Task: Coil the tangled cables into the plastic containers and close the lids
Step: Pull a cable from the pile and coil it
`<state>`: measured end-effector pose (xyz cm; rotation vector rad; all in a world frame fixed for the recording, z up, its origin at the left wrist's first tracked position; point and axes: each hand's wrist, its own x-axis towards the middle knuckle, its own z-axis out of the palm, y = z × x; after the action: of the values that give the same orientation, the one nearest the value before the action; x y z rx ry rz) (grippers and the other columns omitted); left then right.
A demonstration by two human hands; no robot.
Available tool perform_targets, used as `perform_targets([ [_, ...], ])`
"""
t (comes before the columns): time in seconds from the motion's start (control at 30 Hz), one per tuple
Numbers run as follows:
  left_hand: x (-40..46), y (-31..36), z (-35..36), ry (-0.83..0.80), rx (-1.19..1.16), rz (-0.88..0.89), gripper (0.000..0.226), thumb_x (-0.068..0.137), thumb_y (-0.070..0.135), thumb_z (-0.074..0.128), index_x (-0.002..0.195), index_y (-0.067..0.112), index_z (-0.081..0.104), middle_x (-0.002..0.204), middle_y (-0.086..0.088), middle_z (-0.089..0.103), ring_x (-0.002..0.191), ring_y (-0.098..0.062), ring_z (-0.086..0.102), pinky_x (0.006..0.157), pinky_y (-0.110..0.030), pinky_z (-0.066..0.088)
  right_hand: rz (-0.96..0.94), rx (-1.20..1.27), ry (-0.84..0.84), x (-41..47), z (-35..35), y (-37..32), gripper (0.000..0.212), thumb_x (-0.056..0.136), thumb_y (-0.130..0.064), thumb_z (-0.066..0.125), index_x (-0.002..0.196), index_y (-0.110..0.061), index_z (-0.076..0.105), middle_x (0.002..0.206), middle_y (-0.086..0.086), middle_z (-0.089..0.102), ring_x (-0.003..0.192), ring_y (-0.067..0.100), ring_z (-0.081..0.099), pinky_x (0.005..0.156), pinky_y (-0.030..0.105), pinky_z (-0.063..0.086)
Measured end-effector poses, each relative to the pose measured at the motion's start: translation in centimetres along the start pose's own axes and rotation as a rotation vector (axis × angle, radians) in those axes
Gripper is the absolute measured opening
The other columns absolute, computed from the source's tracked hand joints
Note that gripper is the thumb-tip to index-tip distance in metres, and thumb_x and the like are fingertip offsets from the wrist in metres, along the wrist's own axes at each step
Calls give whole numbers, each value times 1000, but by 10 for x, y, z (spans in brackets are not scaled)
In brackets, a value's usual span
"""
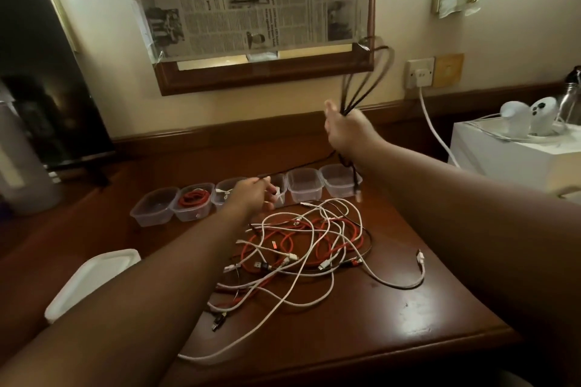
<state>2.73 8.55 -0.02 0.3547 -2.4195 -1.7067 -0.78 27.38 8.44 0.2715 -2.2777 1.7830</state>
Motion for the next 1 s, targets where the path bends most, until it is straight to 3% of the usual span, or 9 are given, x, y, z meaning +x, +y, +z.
perform_targets([
  [0.1,6,22,-6,59,-224,-83,24,104,24,41,95,14,61,62,1,41,50,-11,36,47,-25,29,-6,-350,-200,-17,-2,1,46,101,-51,42,81,-15,62,65,-2,54,58,11,51,54,26,38],
  [0.27,-3,67,1,-20,-592,-100,22,96,14,39,77,17,51,50,6,28,42,-9,21,39,-20,18,36,-341,-370,-38,19,11,41,95,-53,54,87,-14,64,64,-1,52,53,9,46,50,22,35],
  [0.5,-24,72,1,-110,-479,-2,17,96,13,42,86,14,56,55,5,31,47,-9,24,41,-22,23,49,-188,-537,-56,28,14,26,90,-44,67,80,-20,63,49,-13,57,49,0,53,52,20,37],
  [0.67,-36,64,-27,-200,-348,21,20,92,12,47,73,17,49,54,5,26,43,-7,20,38,-19,14,-25,-204,-726,-67,13,16,15,90,-29,70,76,-25,64,68,-6,58,62,8,52,59,25,43],
  [0.73,-46,62,-41,-238,-323,1,20,91,14,46,71,15,49,54,5,26,45,-8,17,41,-21,10,-80,-355,-931,-78,3,12,14,91,-23,69,80,-29,64,69,-14,62,67,2,57,64,22,46],
  [0.8,-56,61,-53,-288,-295,-3,21,89,19,43,70,14,49,57,4,25,48,-9,15,46,-24,7,21,-572,-1175,-94,-4,9,8,90,-24,71,94,-28,65,86,-13,66,80,3,60,72,21,48],
  [0.87,-71,60,-64,-351,-265,33,20,87,20,41,69,15,46,59,4,24,47,-9,16,47,-25,6,146,-790,-1333,-111,-8,8,38,82,-32,76,116,-23,63,114,-6,65,103,10,59,82,23,46],
  [0.93,-82,63,-70,-420,-232,92,17,86,18,40,70,15,45,59,3,26,47,-8,18,47,-24,7,156,-982,-1397,-123,-9,9,71,79,-32,79,143,-26,48,141,-4,52,127,17,50,94,25,44],
  [1.0,-98,66,-74,-438,-212,130,19,88,16,38,71,15,44,57,4,27,47,-9,17,46,-24,7,73,-1192,-1362,-137,-14,6,74,84,-31,77,148,-34,40,148,-4,46,134,22,46,99,28,42],
])
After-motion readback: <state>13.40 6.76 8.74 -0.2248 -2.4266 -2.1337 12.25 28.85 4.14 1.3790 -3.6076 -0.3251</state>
